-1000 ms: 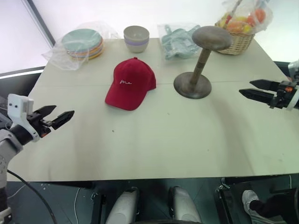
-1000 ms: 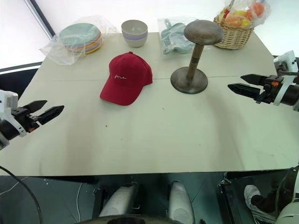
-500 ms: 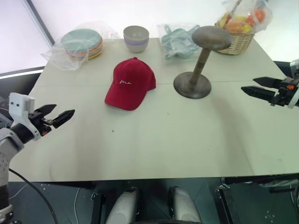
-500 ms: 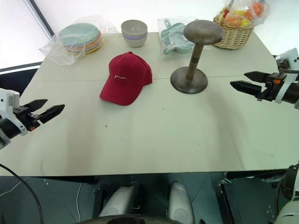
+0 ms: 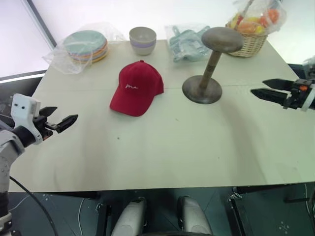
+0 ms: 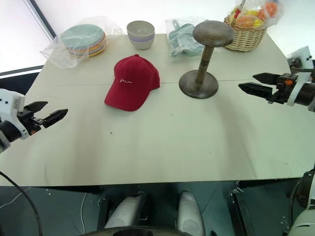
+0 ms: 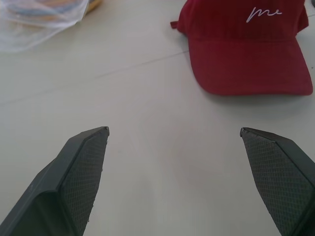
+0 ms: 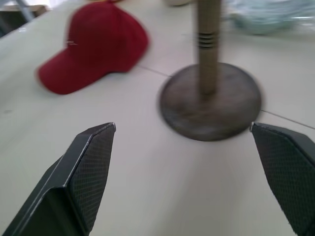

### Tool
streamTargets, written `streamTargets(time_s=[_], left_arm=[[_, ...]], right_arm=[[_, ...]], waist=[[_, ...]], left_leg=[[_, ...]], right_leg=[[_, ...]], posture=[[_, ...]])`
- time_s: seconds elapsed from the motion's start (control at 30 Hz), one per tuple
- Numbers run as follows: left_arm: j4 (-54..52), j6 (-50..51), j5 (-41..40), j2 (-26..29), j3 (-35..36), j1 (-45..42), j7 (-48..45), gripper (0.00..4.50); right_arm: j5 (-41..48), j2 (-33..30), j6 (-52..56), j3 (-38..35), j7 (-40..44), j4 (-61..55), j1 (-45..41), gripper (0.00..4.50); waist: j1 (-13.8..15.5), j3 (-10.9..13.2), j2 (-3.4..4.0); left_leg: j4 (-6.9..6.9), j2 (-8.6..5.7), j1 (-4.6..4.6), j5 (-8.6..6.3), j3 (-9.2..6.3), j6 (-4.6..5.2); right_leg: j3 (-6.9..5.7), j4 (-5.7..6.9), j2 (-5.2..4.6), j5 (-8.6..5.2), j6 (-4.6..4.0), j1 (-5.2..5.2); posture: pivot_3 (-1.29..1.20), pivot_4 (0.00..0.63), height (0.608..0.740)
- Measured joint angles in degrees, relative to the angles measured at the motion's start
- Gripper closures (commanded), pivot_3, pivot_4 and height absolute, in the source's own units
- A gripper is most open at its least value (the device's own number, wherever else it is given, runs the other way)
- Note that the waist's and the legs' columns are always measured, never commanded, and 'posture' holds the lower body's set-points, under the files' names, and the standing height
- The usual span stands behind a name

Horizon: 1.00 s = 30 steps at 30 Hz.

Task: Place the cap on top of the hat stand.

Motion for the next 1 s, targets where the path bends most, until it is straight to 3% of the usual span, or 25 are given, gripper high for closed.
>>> streamTargets(time_s=[0.13,0.3,0.4,0.5,0.67,0.8,1.0], left_arm=[[5.23,-9.05,4.5,3.79,-1.96,-2.45,-3.56,0.03],[16.55,-20.66,10.85,4.65,-5.77,-6.42,-6.02,0.03],[24.16,-35.02,18.82,5.38,-11.59,-10.49,-6.09,0.03],[32.84,-58.46,32.09,7.8,-21.76,-15.57,-3.87,0.03],[47.86,-87.38,48.5,5.7,-33.9,-25.24,4.52,0.03],[56.39,-95.97,56.05,3.91,-37.2,-31.51,14.63,0.03],[61.73,-99.43,69.44,3.46,-41.73,-38.16,34.13,0.03]], right_arm=[[16.62,3.14,17.77,-3.71,-3.72,-18.47,-0.46,0.0],[22.87,5.31,23.72,-5.17,-10.45,-23.72,-0.65,0.0],[22.88,5.26,23.31,-5.1,-12.19,-23.7,-0.65,0.0],[22.72,5.2,22.12,-4.69,-12.72,-23.26,-1.25,0.0],[21.3,4.5,18.91,-2.77,-12.62,-22.54,-1.06,0.0],[21.16,3.65,18.39,-2.98,-12.92,-23.17,0.34,0.0],[21.94,3.44,18.39,-5.28,-14.98,-24.81,2.98,0.0]], waist=[[0.14,0.0,0.01],[0.77,0.0,-0.02],[0.75,-0.01,-0.05],[0.46,-0.01,-0.04],[0.29,-0.03,-0.02],[0.43,-0.02,-0.03],[0.49,-0.03,-0.04]], left_leg=[[-0.03,0.08,0.0,0.0,-0.04,-0.01],[0.0,-0.07,-0.02,-0.03,-0.07,0.06],[0.0,-0.12,-0.03,-0.04,-0.06,0.08],[-0.02,-0.12,-0.04,-0.04,0.0,0.08],[-0.05,-0.09,-0.06,-0.04,0.04,0.09],[-0.02,-0.11,-0.1,-0.05,0.04,0.12],[0.02,-0.16,-0.09,-0.06,0.07,0.16]], right_leg=[[-0.02,-0.16,0.04,0.01,-0.01,0.09],[-0.06,-0.29,-0.02,0.02,-0.01,0.17],[-0.08,-0.29,-0.04,0.02,-0.01,0.16],[-0.09,-0.29,-0.06,0.03,-0.01,0.11],[-0.1,-0.25,-0.04,0.05,0.03,0.04],[-0.14,-0.22,-0.01,0.08,0.09,0.01],[-0.14,-0.16,-0.01,0.11,0.16,0.03]], posture=[[0.0,0.15,0.74],[0.0,0.15,0.74],[0.0,0.15,0.74],[0.0,0.15,0.74],[0.0,0.15,0.74],[0.0,0.15,0.74],[0.0,0.15,0.74]])
